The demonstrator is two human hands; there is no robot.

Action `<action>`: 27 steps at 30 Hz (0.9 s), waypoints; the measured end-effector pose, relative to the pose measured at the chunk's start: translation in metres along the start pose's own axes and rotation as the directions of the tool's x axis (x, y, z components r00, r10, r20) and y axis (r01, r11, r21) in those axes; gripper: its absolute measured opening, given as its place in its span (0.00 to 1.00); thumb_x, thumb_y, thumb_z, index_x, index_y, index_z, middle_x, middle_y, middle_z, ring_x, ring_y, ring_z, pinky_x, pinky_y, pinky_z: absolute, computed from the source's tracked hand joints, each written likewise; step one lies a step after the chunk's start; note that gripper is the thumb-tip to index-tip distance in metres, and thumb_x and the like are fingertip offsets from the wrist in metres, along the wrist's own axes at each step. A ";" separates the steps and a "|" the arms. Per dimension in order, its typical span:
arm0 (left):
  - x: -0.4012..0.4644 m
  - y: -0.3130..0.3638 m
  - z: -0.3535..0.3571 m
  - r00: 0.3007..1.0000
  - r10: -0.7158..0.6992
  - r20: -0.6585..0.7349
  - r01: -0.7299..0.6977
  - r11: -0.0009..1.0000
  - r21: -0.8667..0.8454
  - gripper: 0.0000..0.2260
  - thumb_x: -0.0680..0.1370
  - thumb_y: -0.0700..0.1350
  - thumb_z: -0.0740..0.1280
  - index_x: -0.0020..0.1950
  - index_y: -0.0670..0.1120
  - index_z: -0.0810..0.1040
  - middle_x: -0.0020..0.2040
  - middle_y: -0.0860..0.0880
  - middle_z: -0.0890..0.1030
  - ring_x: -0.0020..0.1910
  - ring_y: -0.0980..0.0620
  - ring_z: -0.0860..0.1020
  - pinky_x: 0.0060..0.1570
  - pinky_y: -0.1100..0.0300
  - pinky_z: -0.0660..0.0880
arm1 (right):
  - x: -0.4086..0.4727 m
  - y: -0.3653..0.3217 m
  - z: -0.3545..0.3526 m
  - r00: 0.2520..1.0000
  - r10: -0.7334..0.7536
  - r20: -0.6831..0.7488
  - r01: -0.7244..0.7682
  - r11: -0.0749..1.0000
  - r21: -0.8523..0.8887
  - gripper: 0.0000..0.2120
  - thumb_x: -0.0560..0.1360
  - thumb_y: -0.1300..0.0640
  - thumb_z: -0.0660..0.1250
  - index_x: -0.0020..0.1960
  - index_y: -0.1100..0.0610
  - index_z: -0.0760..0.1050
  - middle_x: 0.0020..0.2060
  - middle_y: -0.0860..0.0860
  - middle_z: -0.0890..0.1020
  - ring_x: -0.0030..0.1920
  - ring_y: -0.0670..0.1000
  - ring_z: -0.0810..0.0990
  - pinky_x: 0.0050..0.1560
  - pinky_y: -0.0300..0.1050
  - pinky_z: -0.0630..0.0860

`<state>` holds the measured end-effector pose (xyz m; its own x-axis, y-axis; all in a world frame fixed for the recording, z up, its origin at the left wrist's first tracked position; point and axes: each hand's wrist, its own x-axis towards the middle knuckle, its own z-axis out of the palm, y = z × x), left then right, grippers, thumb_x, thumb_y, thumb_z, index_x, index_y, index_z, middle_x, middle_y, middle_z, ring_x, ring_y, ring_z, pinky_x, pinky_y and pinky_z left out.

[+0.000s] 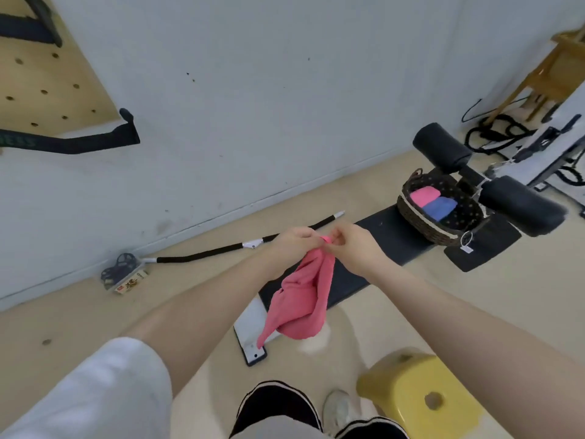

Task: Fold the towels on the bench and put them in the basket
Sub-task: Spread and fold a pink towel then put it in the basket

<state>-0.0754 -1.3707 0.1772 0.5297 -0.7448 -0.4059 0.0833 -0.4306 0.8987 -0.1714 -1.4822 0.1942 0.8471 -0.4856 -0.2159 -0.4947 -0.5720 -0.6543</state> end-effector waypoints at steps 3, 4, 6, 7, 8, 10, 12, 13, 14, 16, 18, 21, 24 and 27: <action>0.033 0.003 0.018 0.999 -0.009 -0.032 0.007 0.997 -0.080 0.05 0.78 0.42 0.64 0.42 0.43 0.74 0.36 0.50 0.77 0.37 0.55 0.76 0.47 0.59 0.74 | 0.031 0.024 -0.017 0.996 0.051 0.079 -0.062 0.987 0.148 0.06 0.78 0.57 0.60 0.48 0.59 0.73 0.40 0.51 0.77 0.41 0.51 0.76 0.42 0.45 0.75; 0.043 0.006 0.021 0.999 0.006 -0.032 -0.009 0.994 -0.105 0.05 0.78 0.41 0.64 0.43 0.43 0.73 0.37 0.50 0.77 0.36 0.57 0.77 0.43 0.63 0.75 | 0.042 0.029 -0.020 0.993 0.065 0.102 -0.085 0.976 0.200 0.06 0.79 0.58 0.58 0.49 0.59 0.72 0.41 0.52 0.77 0.42 0.52 0.77 0.45 0.47 0.76; 0.061 0.011 0.021 0.999 0.020 -0.025 -0.023 0.993 -0.120 0.05 0.78 0.40 0.64 0.42 0.45 0.74 0.37 0.51 0.78 0.32 0.61 0.78 0.36 0.69 0.74 | 0.062 0.036 -0.026 0.991 0.065 0.120 -0.093 0.964 0.250 0.05 0.80 0.59 0.55 0.49 0.58 0.70 0.38 0.50 0.75 0.39 0.48 0.74 0.39 0.40 0.71; 0.071 0.014 0.020 1.000 0.016 -0.019 -0.018 0.994 -0.111 0.05 0.78 0.40 0.64 0.42 0.45 0.74 0.38 0.51 0.78 0.33 0.60 0.78 0.35 0.70 0.74 | 0.072 0.038 -0.029 0.991 0.064 0.114 -0.093 0.958 0.270 0.06 0.80 0.60 0.54 0.49 0.58 0.69 0.37 0.48 0.73 0.38 0.46 0.71 0.36 0.37 0.67; 0.081 0.014 0.018 1.000 0.005 -0.009 -0.006 0.995 -0.103 0.05 0.78 0.40 0.64 0.42 0.46 0.74 0.38 0.51 0.78 0.34 0.59 0.77 0.37 0.69 0.74 | 0.083 0.041 -0.033 0.992 0.077 0.103 -0.105 0.949 0.297 0.06 0.80 0.61 0.54 0.50 0.58 0.69 0.36 0.48 0.72 0.37 0.45 0.70 0.36 0.36 0.65; 0.103 0.013 0.014 1.000 -0.025 0.012 0.026 0.996 -0.087 0.07 0.78 0.40 0.64 0.40 0.46 0.75 0.37 0.51 0.78 0.35 0.57 0.76 0.40 0.65 0.73 | 0.104 0.049 -0.042 0.986 0.142 0.083 -0.162 0.926 0.342 0.07 0.81 0.61 0.52 0.51 0.59 0.69 0.36 0.48 0.71 0.37 0.45 0.69 0.35 0.36 0.65; 0.126 0.011 0.010 0.999 -0.044 0.003 0.044 0.997 -0.063 0.09 0.79 0.41 0.64 0.39 0.47 0.76 0.36 0.51 0.78 0.37 0.55 0.75 0.42 0.64 0.73 | 0.126 0.057 -0.055 0.975 0.208 0.082 -0.223 0.918 0.326 0.07 0.81 0.61 0.51 0.50 0.59 0.68 0.34 0.50 0.70 0.34 0.46 0.68 0.31 0.35 0.66; 0.137 0.009 0.009 0.998 -0.053 -0.023 0.052 0.998 -0.047 0.09 0.79 0.42 0.63 0.39 0.47 0.76 0.37 0.50 0.78 0.38 0.54 0.75 0.44 0.62 0.72 | 0.136 0.062 -0.063 0.972 0.222 0.077 -0.235 0.924 0.303 0.07 0.81 0.61 0.52 0.47 0.59 0.67 0.33 0.50 0.69 0.33 0.47 0.68 0.29 0.35 0.66; 0.147 0.007 0.010 0.997 -0.060 -0.054 0.059 0.998 -0.028 0.09 0.79 0.43 0.63 0.39 0.48 0.76 0.39 0.49 0.78 0.40 0.52 0.75 0.45 0.60 0.71 | 0.145 0.068 -0.069 0.973 0.221 0.069 -0.232 0.932 0.277 0.08 0.81 0.61 0.53 0.44 0.59 0.67 0.31 0.50 0.70 0.32 0.48 0.69 0.28 0.36 0.66; 0.167 0.005 0.014 0.992 -0.075 -0.098 0.076 0.997 0.010 0.09 0.79 0.45 0.62 0.40 0.48 0.76 0.41 0.46 0.77 0.41 0.51 0.73 0.46 0.56 0.69 | 0.161 0.083 -0.078 0.977 0.202 0.069 -0.213 0.947 0.239 0.08 0.79 0.62 0.55 0.42 0.59 0.68 0.29 0.51 0.71 0.30 0.47 0.70 0.25 0.34 0.66; 0.189 0.003 0.019 0.987 -0.074 -0.144 0.083 0.995 0.060 0.09 0.79 0.45 0.62 0.39 0.48 0.75 0.40 0.47 0.75 0.41 0.51 0.71 0.45 0.56 0.68 | 0.179 0.098 -0.084 0.978 0.187 0.097 -0.204 0.955 0.216 0.07 0.78 0.63 0.57 0.42 0.59 0.69 0.29 0.51 0.73 0.29 0.46 0.71 0.20 0.28 0.65; 0.226 0.010 0.029 0.955 -0.039 -0.294 0.065 0.995 0.080 0.11 0.78 0.43 0.62 0.35 0.49 0.73 0.34 0.53 0.72 0.37 0.55 0.68 0.45 0.58 0.67 | 0.219 0.123 -0.093 0.966 0.195 0.172 -0.230 0.950 0.213 0.09 0.77 0.63 0.60 0.38 0.56 0.69 0.31 0.49 0.73 0.32 0.44 0.71 0.28 0.32 0.67; 0.259 0.020 0.036 0.905 -0.023 -0.424 0.095 0.984 0.149 0.08 0.78 0.43 0.64 0.38 0.46 0.77 0.33 0.54 0.74 0.37 0.55 0.70 0.42 0.61 0.68 | 0.263 0.145 -0.107 0.951 0.177 0.253 -0.226 0.957 0.180 0.08 0.76 0.65 0.61 0.38 0.58 0.71 0.31 0.49 0.73 0.33 0.45 0.71 0.31 0.32 0.67; 0.288 0.044 0.030 0.857 0.068 -0.510 0.141 0.922 0.360 0.09 0.78 0.46 0.64 0.47 0.43 0.82 0.43 0.50 0.81 0.45 0.52 0.77 0.45 0.59 0.70 | 0.316 0.152 -0.132 0.958 0.024 0.287 -0.053 0.994 0.097 0.08 0.75 0.63 0.63 0.37 0.58 0.72 0.30 0.49 0.71 0.33 0.46 0.68 0.33 0.37 0.64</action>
<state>0.0551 -1.6195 0.0947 0.8905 -0.4077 -0.2021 -0.1524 -0.6857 0.7117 -0.0046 -1.8093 0.1221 0.8553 -0.2887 -0.4302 -0.5181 -0.4787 -0.7088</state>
